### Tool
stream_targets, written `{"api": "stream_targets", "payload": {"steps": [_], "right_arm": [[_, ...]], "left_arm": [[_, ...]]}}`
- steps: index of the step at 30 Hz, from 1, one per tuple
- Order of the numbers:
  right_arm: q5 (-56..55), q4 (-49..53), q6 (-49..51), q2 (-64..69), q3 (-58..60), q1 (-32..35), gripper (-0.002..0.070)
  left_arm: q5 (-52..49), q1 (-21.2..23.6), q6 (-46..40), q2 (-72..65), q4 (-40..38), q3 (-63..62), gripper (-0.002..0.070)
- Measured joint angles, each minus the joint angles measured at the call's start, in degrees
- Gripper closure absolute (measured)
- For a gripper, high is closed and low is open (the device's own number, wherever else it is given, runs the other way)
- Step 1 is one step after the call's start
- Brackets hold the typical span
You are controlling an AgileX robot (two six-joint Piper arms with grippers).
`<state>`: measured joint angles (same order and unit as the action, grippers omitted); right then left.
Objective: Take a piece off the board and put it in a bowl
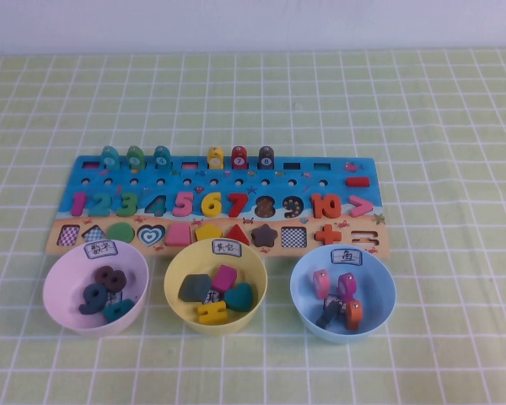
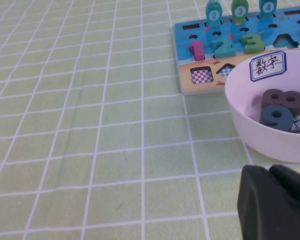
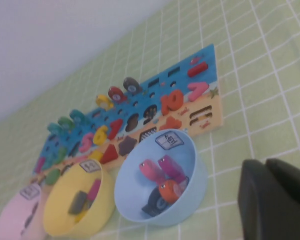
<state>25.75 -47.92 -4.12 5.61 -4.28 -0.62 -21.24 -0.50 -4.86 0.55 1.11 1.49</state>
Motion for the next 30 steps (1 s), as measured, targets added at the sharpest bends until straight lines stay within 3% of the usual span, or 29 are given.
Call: {"api": "stream_targets", "payload": {"steps": [11,21,30], "right_arm": [[22.6,21.9,-9.5,29.4,-33.8,0.0,0.069],[41.8,25.4,-11.7,53.4,-54.3,-0.4,0.0691],[45.0,38.9,-7.5,71.7,-69.1,-13.7,0.0691]], "left_arm": [[0.0,0.0,0.0,0.0,0.0,0.0,0.068],[0.0,0.0,0.0,0.0,0.0,0.0,0.068],[0.0,0.0,0.0,0.0,0.0,0.0,0.068]]}}
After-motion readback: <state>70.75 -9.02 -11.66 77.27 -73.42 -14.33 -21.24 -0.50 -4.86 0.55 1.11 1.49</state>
